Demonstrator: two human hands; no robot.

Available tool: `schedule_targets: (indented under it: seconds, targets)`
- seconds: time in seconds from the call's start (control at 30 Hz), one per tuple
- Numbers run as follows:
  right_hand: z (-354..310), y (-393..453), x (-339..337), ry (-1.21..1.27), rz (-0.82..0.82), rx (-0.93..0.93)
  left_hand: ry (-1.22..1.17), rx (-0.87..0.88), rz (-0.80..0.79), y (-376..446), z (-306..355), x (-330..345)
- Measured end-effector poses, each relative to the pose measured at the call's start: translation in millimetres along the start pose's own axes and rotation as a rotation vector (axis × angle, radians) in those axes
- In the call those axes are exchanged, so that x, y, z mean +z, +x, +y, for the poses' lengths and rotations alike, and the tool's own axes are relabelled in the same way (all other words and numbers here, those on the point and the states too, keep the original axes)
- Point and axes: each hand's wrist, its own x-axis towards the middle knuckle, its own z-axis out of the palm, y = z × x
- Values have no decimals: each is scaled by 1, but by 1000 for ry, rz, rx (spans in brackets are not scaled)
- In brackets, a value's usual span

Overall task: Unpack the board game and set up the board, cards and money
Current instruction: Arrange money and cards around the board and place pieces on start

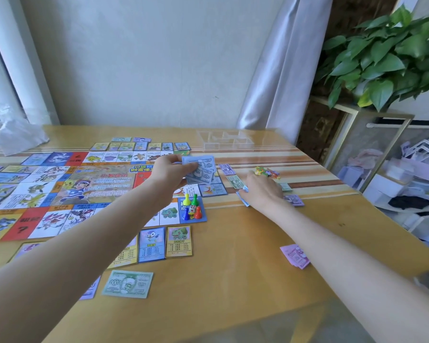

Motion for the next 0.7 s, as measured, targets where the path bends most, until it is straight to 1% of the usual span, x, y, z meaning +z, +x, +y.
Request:
schedule_targets:
  seconds: [0.07,0.13,0.2,0.23,0.27,0.3,0.37,0.43,0.47,0.57,0.7]
  targets:
    - [2,-2,-3,-120,43,-21,-1,-9,-10,-1,-1,-1]
    - [2,-2,-10,-137,113,-8,8,-13,-26,-3,-2,-2]
    - [-1,-1,-21,-24,202,20,11,-19,-38,-4,0,-5]
    - [-6,1,-29,93,231,19,10,-24,-38,-4,2,-7]
    - [-13,4,-36,257,225,9,7,-32,-35,-3,4,-11]
    - [-21,9,-44,442,183,-29,-2,-44,-29,-1,7,-15]
    - [-44,14,-57,771,-6,-145,-35,-66,-19,5,16,-24]
    - [-68,21,-66,1024,-172,-212,-72,-60,-8,11,26,-37]
    - [-79,26,-69,1108,-209,-235,-76,-47,1,15,31,-44]
    - [-110,43,-74,1174,-213,-296,-61,-14,19,28,49,-67]
    - [-144,71,-79,1211,-231,-310,-82,-23,-4,48,63,-97]
